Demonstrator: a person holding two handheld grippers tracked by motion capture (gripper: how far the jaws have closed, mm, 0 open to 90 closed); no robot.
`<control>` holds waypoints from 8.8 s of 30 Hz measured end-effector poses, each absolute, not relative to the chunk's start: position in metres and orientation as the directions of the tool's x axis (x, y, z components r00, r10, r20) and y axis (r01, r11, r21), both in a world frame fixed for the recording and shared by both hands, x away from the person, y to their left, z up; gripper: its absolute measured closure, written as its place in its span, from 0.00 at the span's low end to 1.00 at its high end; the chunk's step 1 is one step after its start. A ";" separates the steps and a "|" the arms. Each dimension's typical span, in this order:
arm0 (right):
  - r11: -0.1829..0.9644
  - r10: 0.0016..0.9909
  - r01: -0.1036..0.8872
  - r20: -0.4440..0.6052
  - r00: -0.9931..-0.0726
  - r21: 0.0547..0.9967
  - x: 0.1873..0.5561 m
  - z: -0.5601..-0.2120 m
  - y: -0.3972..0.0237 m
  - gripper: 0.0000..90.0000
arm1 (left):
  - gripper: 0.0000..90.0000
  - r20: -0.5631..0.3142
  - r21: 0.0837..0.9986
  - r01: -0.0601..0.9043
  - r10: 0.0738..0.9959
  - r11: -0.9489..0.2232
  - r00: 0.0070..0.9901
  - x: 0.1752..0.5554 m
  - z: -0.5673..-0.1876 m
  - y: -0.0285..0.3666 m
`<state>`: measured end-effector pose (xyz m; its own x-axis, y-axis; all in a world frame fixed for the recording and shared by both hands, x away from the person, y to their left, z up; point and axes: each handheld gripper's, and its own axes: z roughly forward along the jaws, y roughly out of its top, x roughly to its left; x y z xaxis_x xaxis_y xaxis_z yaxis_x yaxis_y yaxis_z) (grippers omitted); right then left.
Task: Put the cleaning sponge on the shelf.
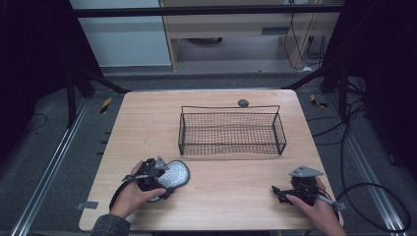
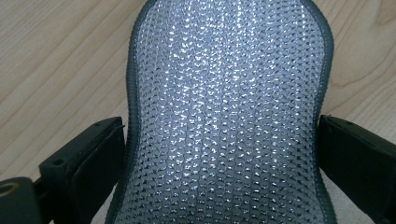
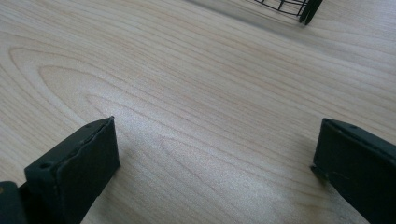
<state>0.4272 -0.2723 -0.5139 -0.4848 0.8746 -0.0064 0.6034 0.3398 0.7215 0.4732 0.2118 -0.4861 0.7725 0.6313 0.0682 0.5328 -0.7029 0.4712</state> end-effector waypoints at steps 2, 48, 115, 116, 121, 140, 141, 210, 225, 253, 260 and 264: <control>0.339 0.875 0.604 -0.006 -0.484 0.721 0.427 -0.514 -0.272 0.00 | 0.02 0.062 0.474 0.539 0.638 -0.696 0.768 0.473 -0.487 0.212; 0.340 0.875 0.604 -0.007 -0.484 0.721 0.427 -0.514 -0.272 0.00 | 0.10 0.223 0.526 0.324 0.495 -0.787 0.840 0.499 -0.381 0.178; 0.347 0.873 0.599 -0.014 -0.488 0.722 0.427 -0.514 -0.273 0.00 | 0.10 0.359 0.376 0.198 0.339 -0.905 0.870 0.583 -0.335 0.092; 0.347 0.872 0.599 -0.014 -0.488 0.722 0.427 -0.514 -0.273 0.00 | 0.10 0.352 0.373 0.202 0.340 -0.905 0.872 0.584 -0.336 0.091; 0.347 0.872 0.598 -0.014 -0.489 0.722 0.428 -0.514 -0.273 0.00 | 0.10 0.351 0.377 0.203 0.342 -0.904 0.871 0.586 -0.338 0.088; 0.349 0.870 0.600 -0.011 -0.492 0.720 0.428 -0.514 -0.273 0.00 | 0.09 0.337 0.363 0.189 0.317 -0.912 0.886 0.600 -0.361 0.065; 0.353 0.869 0.596 -0.017 -0.494 0.721 0.428 -0.514 -0.273 0.00 | 0.09 0.336 0.354 0.188 0.312 -0.916 0.889 0.601 -0.362 0.064; 0.349 0.870 0.600 -0.011 -0.492 0.720 0.428 -0.514 -0.273 0.00 | 0.05 0.313 0.500 0.153 0.342 -0.852 0.886 0.576 -0.361 0.049; 0.340 0.873 0.603 -0.004 -0.488 0.722 0.427 -0.514 -0.272 0.00 | 0.04 0.307 0.533 0.155 0.360 -0.832 0.881 0.560 -0.363 0.049; 0.343 0.873 0.602 -0.007 -0.488 0.721 0.427 -0.514 -0.273 0.00 | 0.03 0.287 0.617 0.168 0.419 -0.769 0.861 0.520 -0.374 0.071; 0.342 0.873 0.602 -0.007 -0.488 0.722 0.427 -0.514 -0.272 0.00 | 0.03 0.292 0.636 0.176 0.445 -0.752 0.847 0.503 -0.378 0.089; 0.341 0.874 0.603 -0.007 -0.486 0.722 0.427 -0.514 -0.272 0.00 | 0.03 0.281 0.653 0.195 0.473 -0.732 0.835 0.495 -0.381 0.106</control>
